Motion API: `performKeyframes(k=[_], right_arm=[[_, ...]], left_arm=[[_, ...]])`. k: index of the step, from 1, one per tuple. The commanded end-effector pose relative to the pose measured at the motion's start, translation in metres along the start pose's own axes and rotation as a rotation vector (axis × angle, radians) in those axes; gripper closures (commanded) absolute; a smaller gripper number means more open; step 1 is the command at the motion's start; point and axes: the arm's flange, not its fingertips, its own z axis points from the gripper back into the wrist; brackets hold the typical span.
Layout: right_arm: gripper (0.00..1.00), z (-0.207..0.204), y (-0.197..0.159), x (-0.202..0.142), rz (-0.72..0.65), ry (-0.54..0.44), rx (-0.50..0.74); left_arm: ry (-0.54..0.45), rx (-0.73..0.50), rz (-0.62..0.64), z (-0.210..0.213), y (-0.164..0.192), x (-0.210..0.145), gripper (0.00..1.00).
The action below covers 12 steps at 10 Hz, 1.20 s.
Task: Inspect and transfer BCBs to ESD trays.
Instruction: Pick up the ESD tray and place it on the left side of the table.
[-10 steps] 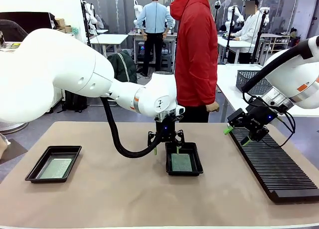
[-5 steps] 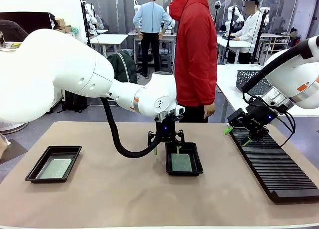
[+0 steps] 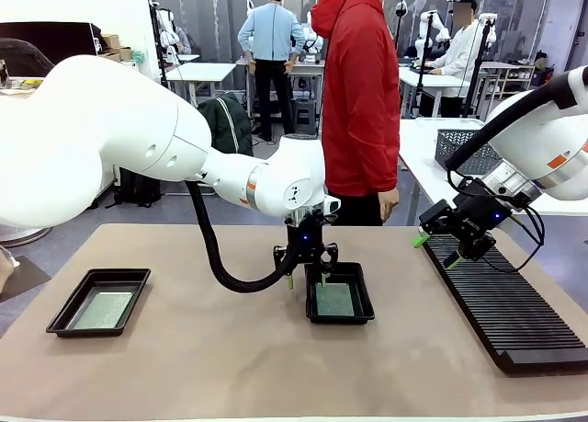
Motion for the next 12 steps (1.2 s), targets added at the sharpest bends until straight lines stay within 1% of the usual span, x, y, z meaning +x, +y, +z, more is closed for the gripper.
performKeyframes(k=[1, 2, 3, 4, 5, 6, 7, 8, 9, 10, 11, 12], right_arm=[[0.0, 0.0012, 0.0019, -0.0014, -0.017, -0.003, -0.02], [0.0, 0.0012, 0.0019, -0.0014, -0.017, -0.003, -0.02], [0.0, 0.0012, 0.0019, -0.0014, -0.017, -0.003, -0.02], [0.0, 0.0012, 0.0019, -0.0014, -0.017, -0.003, -0.02], [0.0, 0.0012, 0.0019, -0.0014, -0.017, -0.003, -0.02], [0.0, 0.0012, 0.0019, -0.0014, -0.017, -0.003, -0.02], [0.0, 0.0012, 0.0019, -0.0014, -0.017, -0.003, -0.02], [0.0, 0.0012, 0.0019, -0.0014, -0.017, -0.003, -0.02], [0.0, 0.0012, 0.0019, -0.0014, -0.017, -0.003, -0.02], [0.0, 0.0012, 0.0019, -0.0014, -0.017, -0.003, -0.02], [0.0, 0.0012, 0.0019, -0.0014, -0.017, -0.003, -0.02], [0.0, 0.0012, 0.0019, -0.0014, -0.017, -0.003, -0.02]], left_arm=[[-0.013, -0.015, 0.022, -0.0005, 0.0024, -0.0013, 0.35], [-0.017, -0.015, 0.027, -0.0002, 0.0031, -0.003, 0.42], [-0.021, -0.018, 0.027, 0.0, 0.0034, -0.0041, 0.51], [-0.023, -0.021, 0.028, -0.0004, 0.0035, -0.0044, 0.43], [-0.023, -0.025, 0.028, -0.0013, 0.0039, -0.0048, 0.66], [-0.021, -0.027, 0.028, -0.0032, 0.0034, -0.0055, 0.58], [-0.021, -0.029, 0.033, -0.0052, 0.0039, -0.006, 0.82], [-0.028, -0.038, 0.032, -0.0052, 0.0043, -0.0069, 0.74], [-0.029, -0.038, 0.033, -0.0061, 0.0041, -0.0072, 0.97], [-0.032, -0.04, 0.033, -0.0068, 0.0038, -0.0079, 0.89], [-0.037, -0.042, 0.038, -0.007, 0.0047, -0.0088, 1.0], [-0.042, -0.044, 0.042, -0.0065, 0.0051, -0.0097, 0.93]])
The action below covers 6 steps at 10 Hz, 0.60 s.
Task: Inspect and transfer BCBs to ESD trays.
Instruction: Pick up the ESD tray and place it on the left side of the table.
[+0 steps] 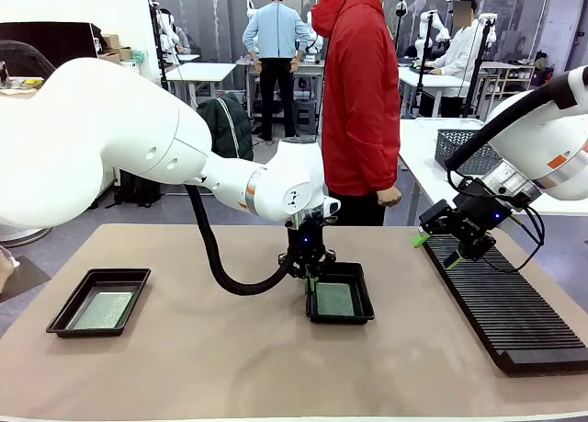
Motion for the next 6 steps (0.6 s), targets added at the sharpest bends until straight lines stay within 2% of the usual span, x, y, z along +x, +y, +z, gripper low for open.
performKeyframes(k=[1, 6], right_arm=[[0.0, 0.001, 0.002, -0.001, -0.017, -0.003, -0.02], [0.0, 0.001, 0.002, -0.001, -0.017, -0.003, -0.02]], left_arm=[[-0.02, -0.017, 0.037, -0.002, 0.006, -0.011, 1.0], [-0.027, -0.051, 0.052, 0.001, 0.017, -0.014, 1.0]])
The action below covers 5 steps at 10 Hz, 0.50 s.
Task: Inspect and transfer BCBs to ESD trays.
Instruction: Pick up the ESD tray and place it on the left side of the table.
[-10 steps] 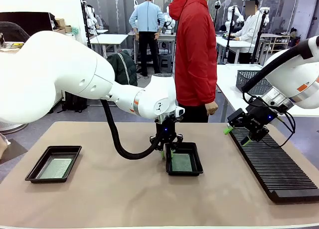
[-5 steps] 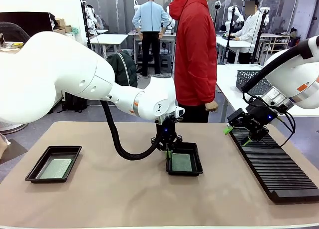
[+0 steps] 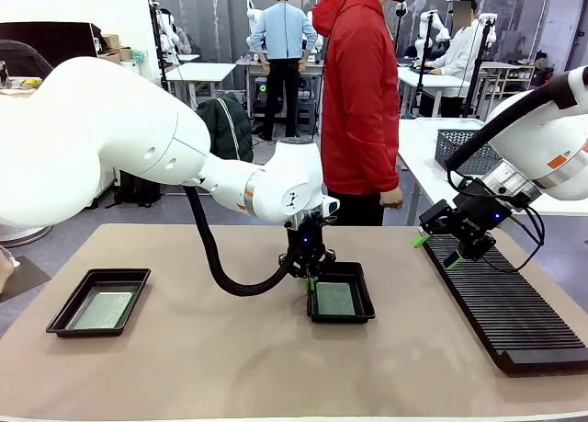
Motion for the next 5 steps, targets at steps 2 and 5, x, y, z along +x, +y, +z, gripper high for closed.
performKeyframes(k=[2, 5], right_arm=[[0.0, 0.001, 0.002, -0.001, -0.017, -0.003, -0.02], [0.0, 0.001, 0.002, -0.001, -0.017, -0.003, -0.02]], left_arm=[[-0.03, -0.092, 0.041, 0.007, 0.023, -0.016, 1.0], [-0.068, -0.198, 0.063, 0.021, 0.05, -0.027, 1.0]])
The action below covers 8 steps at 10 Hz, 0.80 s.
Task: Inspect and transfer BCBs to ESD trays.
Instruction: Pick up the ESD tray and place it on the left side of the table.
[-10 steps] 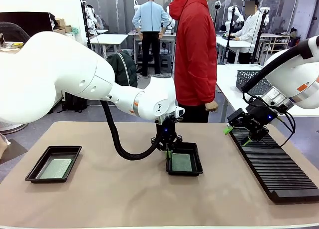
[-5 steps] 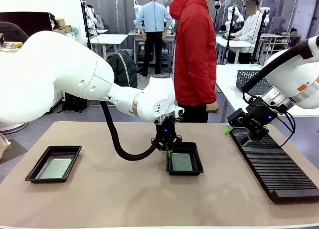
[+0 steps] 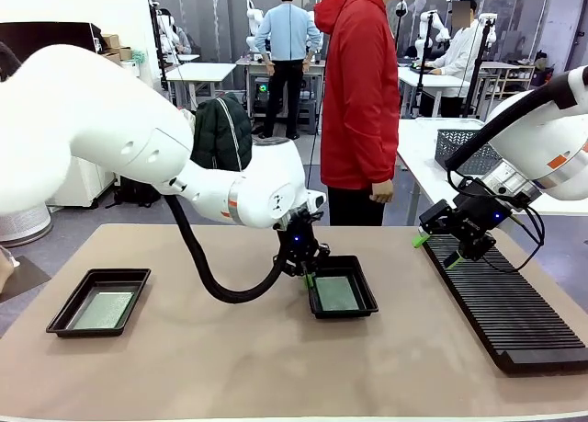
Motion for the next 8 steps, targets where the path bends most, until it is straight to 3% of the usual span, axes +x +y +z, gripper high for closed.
performKeyframes(k=[1, 8], right_arm=[[0.0, 0.001, 0.002, -0.001, -0.017, -0.003, -0.02], [0.0, 0.001, 0.002, -0.001, -0.017, -0.003, -0.02]], left_arm=[[-0.02, -0.068, -0.017, 0.017, 0.031, -0.014, 1.0], [0.006, -0.154, -0.101, 0.067, 0.096, 0.006, 1.0]])
